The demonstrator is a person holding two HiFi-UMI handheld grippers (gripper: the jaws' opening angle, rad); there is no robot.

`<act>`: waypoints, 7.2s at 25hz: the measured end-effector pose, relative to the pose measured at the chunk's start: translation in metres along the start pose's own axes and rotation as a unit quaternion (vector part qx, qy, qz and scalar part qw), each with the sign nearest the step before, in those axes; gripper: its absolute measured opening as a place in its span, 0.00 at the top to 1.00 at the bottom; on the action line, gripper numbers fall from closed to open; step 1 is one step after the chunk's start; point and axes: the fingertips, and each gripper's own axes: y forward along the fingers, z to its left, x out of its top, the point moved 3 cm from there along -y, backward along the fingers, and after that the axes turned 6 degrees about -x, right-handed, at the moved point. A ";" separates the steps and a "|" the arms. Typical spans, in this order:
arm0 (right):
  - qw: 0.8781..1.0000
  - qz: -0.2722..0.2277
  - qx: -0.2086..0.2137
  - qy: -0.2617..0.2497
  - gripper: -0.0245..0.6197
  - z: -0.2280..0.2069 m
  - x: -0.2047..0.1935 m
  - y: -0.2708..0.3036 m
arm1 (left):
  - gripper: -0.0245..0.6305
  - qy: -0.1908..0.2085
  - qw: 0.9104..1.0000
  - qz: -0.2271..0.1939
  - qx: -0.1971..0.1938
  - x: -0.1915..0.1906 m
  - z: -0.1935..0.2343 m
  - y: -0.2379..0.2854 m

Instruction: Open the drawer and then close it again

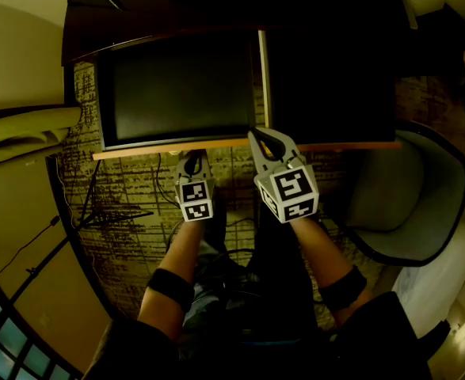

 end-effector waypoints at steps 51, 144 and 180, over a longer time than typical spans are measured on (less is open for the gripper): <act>0.998 -0.027 -0.040 0.027 0.96 -0.070 0.030 0.080 | 0.96 -0.022 0.992 -0.119 0.043 0.225 0.107 0.197; 0.935 -0.144 -0.122 0.299 0.96 -0.328 -0.237 -0.156 | 0.96 0.241 0.938 0.048 -0.245 0.124 -0.425 0.085; 0.929 -0.187 -0.127 0.292 0.96 -0.428 -0.104 -0.016 | 0.96 0.208 0.966 -0.030 -0.153 0.188 -0.326 0.156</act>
